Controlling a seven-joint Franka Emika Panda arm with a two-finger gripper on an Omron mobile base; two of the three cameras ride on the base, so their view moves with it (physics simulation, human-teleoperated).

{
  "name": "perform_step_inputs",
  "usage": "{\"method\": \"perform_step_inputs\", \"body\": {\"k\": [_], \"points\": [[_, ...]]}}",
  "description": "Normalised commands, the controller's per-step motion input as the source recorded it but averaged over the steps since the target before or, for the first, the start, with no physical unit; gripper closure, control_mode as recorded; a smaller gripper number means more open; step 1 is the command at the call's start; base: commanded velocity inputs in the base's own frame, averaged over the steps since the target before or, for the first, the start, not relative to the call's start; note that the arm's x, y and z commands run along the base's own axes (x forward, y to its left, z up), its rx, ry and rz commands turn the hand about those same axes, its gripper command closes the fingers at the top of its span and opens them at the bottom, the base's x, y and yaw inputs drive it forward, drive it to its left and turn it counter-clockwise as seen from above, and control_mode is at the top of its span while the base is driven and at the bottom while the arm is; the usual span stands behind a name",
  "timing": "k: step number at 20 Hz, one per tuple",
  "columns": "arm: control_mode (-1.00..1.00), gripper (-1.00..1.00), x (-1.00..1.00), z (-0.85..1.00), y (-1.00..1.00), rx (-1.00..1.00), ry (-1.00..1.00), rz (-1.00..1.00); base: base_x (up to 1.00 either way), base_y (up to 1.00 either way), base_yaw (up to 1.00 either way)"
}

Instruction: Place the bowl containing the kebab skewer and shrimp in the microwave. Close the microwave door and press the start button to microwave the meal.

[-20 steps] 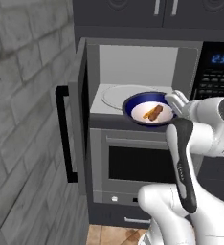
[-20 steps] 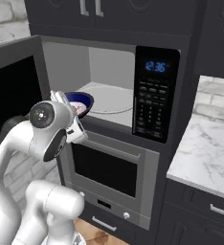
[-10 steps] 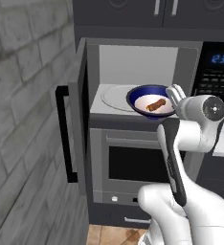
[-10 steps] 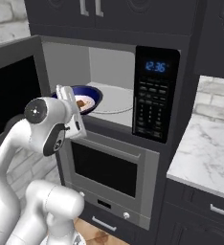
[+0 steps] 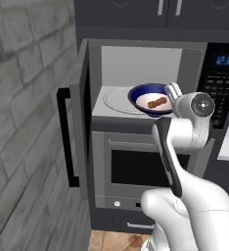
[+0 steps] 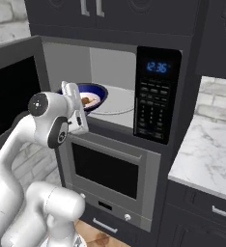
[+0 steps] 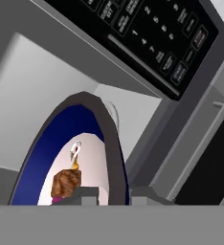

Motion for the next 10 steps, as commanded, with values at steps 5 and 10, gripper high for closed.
{"method": "perform_step_inputs", "body": {"k": [5, 10], "points": [[-1.0, 1.0, 0.34, 0.0, 0.0, 0.03, 0.0, -0.05, 0.0, 0.0, 0.0], [-1.0, 1.0, 0.39, 0.0, 0.0, 0.05, 0.0, -0.03, 0.0, 0.0, 0.0]]}}
